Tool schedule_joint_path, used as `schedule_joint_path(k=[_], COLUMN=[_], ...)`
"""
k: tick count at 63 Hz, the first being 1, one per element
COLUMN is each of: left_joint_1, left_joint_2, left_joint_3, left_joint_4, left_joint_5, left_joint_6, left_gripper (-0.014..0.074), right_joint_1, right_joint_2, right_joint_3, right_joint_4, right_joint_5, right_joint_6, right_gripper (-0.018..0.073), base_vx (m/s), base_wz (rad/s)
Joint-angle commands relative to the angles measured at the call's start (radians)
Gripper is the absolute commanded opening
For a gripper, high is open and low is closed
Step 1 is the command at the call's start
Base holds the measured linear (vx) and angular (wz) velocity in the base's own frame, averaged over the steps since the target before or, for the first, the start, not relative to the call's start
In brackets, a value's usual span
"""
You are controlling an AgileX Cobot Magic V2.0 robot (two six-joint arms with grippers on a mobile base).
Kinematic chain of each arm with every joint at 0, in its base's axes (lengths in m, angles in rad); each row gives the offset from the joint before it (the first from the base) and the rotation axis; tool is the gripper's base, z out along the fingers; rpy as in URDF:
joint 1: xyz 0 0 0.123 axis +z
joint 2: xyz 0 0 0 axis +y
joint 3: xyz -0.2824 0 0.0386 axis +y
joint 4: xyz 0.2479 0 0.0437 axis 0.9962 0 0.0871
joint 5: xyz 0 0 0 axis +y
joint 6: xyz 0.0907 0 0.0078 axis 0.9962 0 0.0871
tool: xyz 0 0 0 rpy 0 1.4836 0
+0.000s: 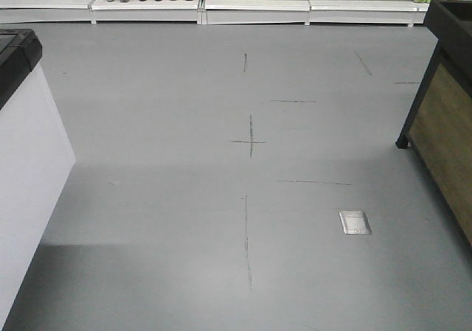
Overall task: Pick three apples into basket with both arms
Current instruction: 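Drive the base forward across the floor toward the fruit tables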
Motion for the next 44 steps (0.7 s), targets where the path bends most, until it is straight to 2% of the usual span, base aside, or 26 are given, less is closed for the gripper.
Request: schedule_joint_path(k=[1,44], left_joint_1=[0.002,0.002], left_joint_2=[-0.016,-0.016], left_joint_3=[0.009,0.009], left_joint_4=[-0.002,-0.002], left_joint_5=[-0.068,-0.068], left_joint_6=[-0.007,-0.007], left_gripper=[-0.0006,-0.0006], right_joint_1=[-0.006,-0.006], right_joint_2=[-0.013,-0.013], right_joint_3=[0.014,0.014], right_joint_4=[-0.011,-0.011], right_joint_5=[-0.079,-0.078], right_joint_6=[0.000,0.000], right_gripper=[-0.0005,-0.0005], base_vx=[0.14,0.16], base_wz=[0.03,-0.04])
